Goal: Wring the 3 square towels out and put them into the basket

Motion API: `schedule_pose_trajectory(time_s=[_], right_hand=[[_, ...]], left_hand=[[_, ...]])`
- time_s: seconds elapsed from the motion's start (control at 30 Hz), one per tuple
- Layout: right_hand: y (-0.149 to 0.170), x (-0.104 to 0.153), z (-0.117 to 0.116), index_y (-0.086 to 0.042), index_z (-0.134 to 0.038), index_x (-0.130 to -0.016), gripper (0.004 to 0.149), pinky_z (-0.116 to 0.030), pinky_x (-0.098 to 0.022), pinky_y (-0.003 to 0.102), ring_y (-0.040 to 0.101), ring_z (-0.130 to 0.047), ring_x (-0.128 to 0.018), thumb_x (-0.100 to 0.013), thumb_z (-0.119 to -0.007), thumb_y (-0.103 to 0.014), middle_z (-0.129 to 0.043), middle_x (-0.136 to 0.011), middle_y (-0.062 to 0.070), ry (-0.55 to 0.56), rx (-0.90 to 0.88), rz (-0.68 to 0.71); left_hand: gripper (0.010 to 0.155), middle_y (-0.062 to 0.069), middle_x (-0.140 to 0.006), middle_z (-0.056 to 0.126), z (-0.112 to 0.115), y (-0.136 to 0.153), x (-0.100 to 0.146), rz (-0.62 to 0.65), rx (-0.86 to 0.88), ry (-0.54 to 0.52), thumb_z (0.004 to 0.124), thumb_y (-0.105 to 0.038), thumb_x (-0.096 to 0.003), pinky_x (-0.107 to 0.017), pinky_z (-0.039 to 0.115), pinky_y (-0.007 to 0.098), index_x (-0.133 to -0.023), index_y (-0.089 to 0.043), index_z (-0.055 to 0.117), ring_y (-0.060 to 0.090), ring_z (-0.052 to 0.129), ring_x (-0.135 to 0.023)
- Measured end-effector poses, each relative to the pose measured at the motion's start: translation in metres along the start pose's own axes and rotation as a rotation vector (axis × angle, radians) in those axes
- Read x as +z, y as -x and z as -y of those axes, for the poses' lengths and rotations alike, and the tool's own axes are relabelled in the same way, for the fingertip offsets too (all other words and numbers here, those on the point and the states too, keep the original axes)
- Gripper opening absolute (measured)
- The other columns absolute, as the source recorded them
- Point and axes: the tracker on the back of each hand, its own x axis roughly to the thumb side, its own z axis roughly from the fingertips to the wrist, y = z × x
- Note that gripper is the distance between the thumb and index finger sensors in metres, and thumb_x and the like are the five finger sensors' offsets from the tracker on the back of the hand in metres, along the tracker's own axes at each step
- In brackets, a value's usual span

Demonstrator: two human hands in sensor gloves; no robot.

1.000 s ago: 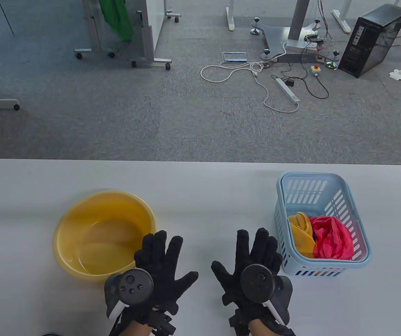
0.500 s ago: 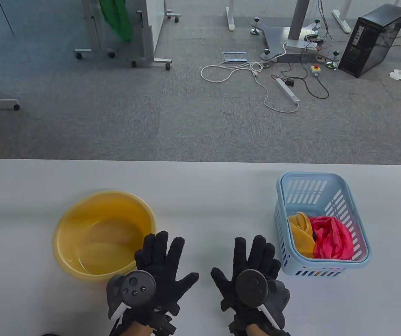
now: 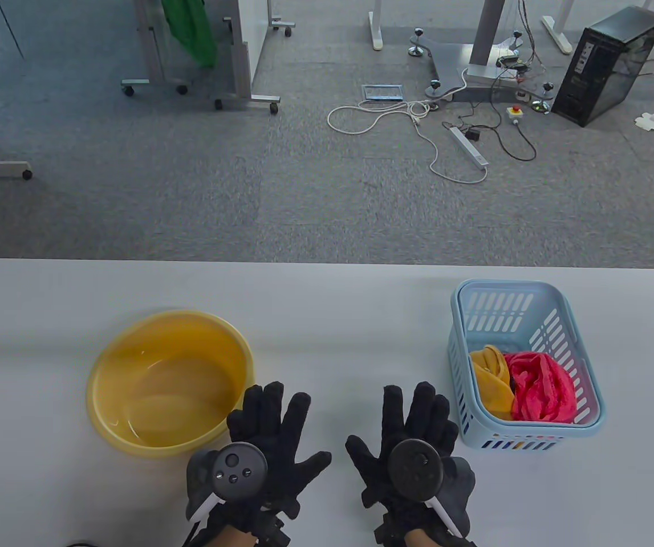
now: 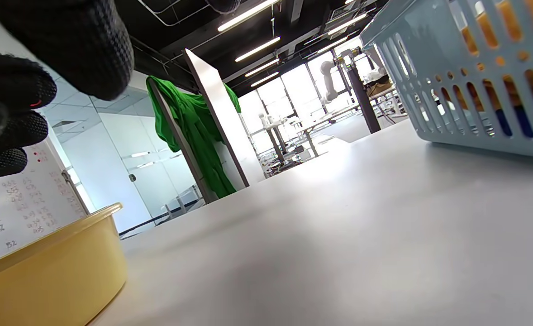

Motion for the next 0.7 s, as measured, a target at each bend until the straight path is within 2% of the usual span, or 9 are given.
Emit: schedule_pose_trajectory(time_s=[0.23,0.7], right_hand=[[0.0002,-0.0002,-0.0015,-0.014,-0.024,-0.117,0.1,-0.013,-0.067,0.079,0.06,-0.001,-0.097,-0.052,-0.086,-0.057,0.003,-0.11,0.027,-0.013,-0.018,-0.004],[0.003,-0.001,-0.0048,-0.013,-0.024,-0.117,0.099,-0.013,-0.067,0.079,0.061,-0.002,-0.097,-0.052,-0.086,-0.057,0.002,-0.11,0.028,-0.043,-0.022,-0.025]], left_hand=[[0.092,0.016,-0.121,0.013,0.0068,0.002,-0.0007,-0.009,-0.007,0.035,0.092,-0.057,-0.0512,-0.065,0.008,0.076,-0.119,-0.032,0.035,0.046,0.0,-0.109],[0.091,0.016,-0.12,0.012,0.0062,0.0011,-0.0016,-0.009,0.006,0.04,0.091,-0.057,-0.0519,-0.065,0.008,0.076,-0.119,-0.032,0.034,0.046,-0.001,-0.109]])
